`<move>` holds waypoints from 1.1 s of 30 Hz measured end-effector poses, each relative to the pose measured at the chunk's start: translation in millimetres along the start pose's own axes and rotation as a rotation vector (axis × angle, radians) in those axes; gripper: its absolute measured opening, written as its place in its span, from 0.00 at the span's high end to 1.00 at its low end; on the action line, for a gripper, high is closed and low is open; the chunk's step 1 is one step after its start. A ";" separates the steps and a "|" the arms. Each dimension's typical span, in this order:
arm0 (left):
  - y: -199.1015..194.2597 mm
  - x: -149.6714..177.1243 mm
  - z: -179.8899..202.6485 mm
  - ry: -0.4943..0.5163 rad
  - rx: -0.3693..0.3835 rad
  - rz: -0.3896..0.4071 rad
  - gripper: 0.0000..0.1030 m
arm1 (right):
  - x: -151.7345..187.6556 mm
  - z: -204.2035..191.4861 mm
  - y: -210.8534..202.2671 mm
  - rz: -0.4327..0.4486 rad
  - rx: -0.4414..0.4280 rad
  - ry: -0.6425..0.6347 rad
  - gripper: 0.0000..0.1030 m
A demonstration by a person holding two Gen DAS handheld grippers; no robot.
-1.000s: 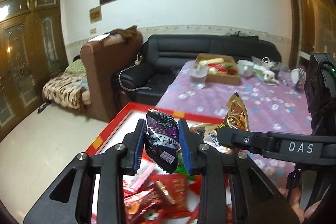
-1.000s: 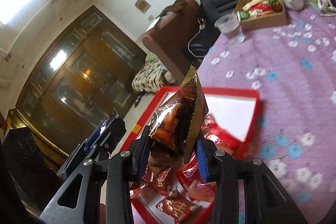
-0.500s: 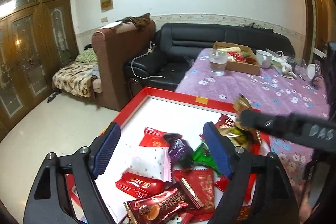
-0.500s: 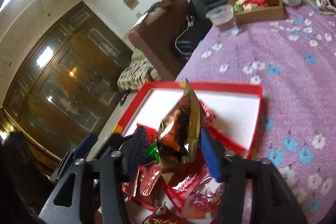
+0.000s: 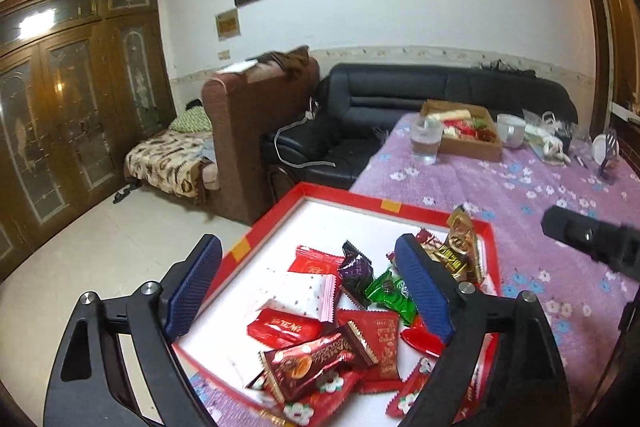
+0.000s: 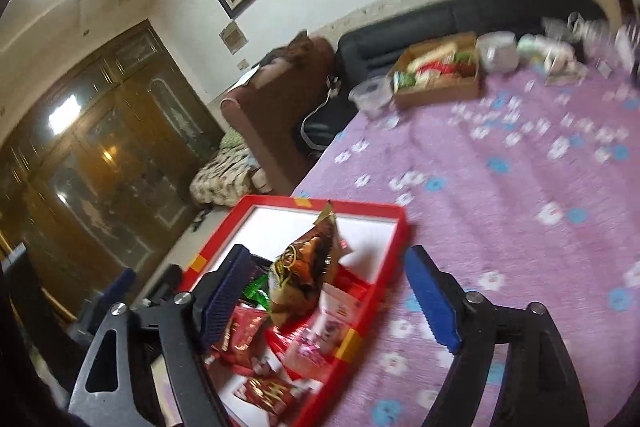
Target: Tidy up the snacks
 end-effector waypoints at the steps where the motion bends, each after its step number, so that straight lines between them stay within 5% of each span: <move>1: -9.3 0.6 -1.7 -0.005 -0.002 0.016 0.12 | 1.6 -4.3 -6.6 0.017 0.017 -0.025 0.17; 3: -21.2 2.6 -4.7 -0.016 0.012 0.028 0.00 | 5.7 -11.4 -20.3 0.046 0.047 -0.071 0.16; 11: -50.9 10.6 -11.7 -0.050 -0.002 0.021 0.00 | 27.2 -31.3 -73.9 0.173 0.092 -0.226 0.08; 15: -53.6 19.3 -14.9 -0.076 0.029 -0.041 0.00 | 38.6 -36.3 -81.6 0.166 0.103 -0.281 0.08; 22: -56.2 28.4 -18.2 -0.057 -0.028 -0.046 0.00 | 52.2 -41.3 -74.0 0.114 0.077 -0.302 0.08; 33: -54.9 31.5 -22.7 -0.061 -0.016 -0.049 0.00 | 61.0 -56.4 -63.8 0.106 0.088 -0.357 0.08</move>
Point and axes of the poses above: each gripper's, at about its wrist camera, not at the fingertips, and y roughly the way its jaws point, z to its right, x to its underside, the point moved 1 cm from there along y, roughly the way its jaws point, and after that the axes turned 3 degrees about -z, right-handed, at the moved point
